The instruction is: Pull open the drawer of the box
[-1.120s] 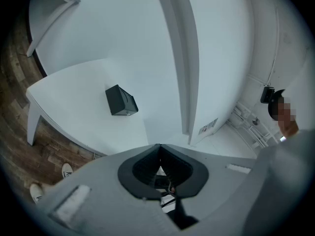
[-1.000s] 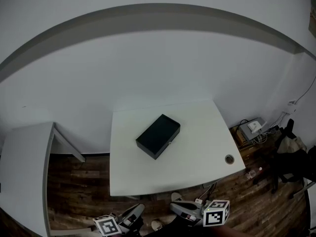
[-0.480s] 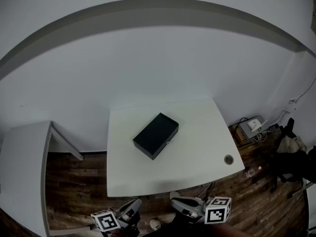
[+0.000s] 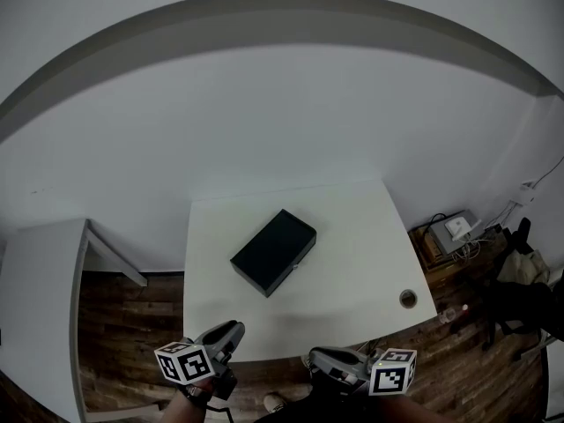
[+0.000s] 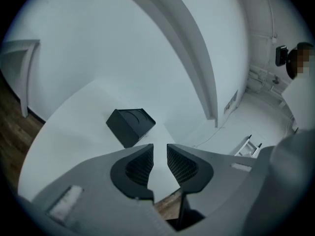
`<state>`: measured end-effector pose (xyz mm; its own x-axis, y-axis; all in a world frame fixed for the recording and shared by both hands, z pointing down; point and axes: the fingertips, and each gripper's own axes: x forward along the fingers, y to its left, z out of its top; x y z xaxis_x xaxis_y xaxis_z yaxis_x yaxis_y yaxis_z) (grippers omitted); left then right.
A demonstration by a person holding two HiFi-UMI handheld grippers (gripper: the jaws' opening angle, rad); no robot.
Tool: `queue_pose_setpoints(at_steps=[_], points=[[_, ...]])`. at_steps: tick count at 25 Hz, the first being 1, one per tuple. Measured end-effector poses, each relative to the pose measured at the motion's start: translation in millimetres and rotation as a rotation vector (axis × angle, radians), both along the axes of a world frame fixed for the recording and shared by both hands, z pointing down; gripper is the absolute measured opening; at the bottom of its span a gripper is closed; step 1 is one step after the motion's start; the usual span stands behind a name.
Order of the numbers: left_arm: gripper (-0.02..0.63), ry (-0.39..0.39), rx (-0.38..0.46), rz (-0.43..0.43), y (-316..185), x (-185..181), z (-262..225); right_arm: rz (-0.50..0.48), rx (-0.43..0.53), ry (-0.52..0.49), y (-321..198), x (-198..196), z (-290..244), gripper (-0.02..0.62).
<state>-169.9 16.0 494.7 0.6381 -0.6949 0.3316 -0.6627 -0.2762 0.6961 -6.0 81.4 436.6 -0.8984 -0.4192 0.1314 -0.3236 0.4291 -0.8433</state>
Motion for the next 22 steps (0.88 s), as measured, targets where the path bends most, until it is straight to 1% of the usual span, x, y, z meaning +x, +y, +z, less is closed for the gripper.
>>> queue_pose_setpoints(at_steps=[6, 12, 14, 17, 20, 22], points=[[0.106, -0.238, 0.041, 0.046, -73, -9, -1, -0.008, -0.012, -0.001, -34, 12, 7, 0.035], [0.121, -0.549, 0.058, 0.146, -136, -11, 14, -0.011, -0.049, -0.014, -60, 29, 20, 0.04], [0.123, -0.639, 0.062, 0.183, -156, -11, 21, -0.014, -0.067, -0.016, -67, 34, 25, 0.04], [0.123, -0.717, 0.053, 0.225, -185, -10, 32, -0.013, -0.096, -0.018, -76, 43, 32, 0.039], [0.123, -0.762, 0.017, 0.276, -206, -9, 47, -0.011, -0.106, -0.015, -84, 53, 36, 0.04], [0.123, -0.778, -0.021, 0.315, -216, -7, 58, -0.003, -0.113, -0.017, -91, 61, 38, 0.04]])
